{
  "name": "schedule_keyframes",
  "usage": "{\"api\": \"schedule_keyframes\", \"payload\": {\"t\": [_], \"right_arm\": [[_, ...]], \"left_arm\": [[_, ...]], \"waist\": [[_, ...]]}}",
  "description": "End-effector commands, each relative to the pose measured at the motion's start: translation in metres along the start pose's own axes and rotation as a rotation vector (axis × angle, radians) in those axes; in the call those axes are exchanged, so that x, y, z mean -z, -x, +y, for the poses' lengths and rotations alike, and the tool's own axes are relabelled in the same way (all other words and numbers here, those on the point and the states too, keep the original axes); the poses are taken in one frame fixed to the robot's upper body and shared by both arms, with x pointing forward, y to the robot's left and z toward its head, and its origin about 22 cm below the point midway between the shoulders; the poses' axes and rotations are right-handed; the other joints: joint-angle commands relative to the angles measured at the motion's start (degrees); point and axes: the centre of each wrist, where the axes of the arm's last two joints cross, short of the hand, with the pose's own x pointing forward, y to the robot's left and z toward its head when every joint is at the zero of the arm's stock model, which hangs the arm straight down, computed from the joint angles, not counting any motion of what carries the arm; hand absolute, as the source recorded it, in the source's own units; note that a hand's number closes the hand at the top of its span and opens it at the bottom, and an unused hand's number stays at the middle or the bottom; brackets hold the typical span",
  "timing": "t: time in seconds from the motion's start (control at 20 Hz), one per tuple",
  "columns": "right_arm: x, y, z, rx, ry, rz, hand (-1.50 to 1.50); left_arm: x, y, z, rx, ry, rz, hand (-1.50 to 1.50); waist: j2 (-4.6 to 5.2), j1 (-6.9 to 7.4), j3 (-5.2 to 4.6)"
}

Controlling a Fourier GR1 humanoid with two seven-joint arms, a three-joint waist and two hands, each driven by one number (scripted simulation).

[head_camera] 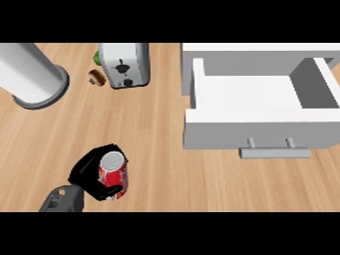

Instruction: Pick up the can, place it into the drawer and close the drawer

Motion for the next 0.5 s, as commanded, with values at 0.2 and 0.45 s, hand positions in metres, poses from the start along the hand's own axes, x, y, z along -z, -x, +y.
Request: {"api": "schedule_keyframes", "payload": {"t": [0.2,0.45], "right_arm": [[-0.008,-0.005,-0.004,-0.001,0.012,0.005,-1.50],[-0.011,-0.006,0.000,0.015,0.020,-0.001,-1.50]], "left_arm": [[0.023,-0.025,-0.005,-0.089,-0.335,-0.213,1.50],[0.024,-0.054,0.000,-0.077,-0.557,-0.361,1.50]], "waist": [[-0.06,-0.27,-0.01],[-0.24,0.15,0.02]]}}
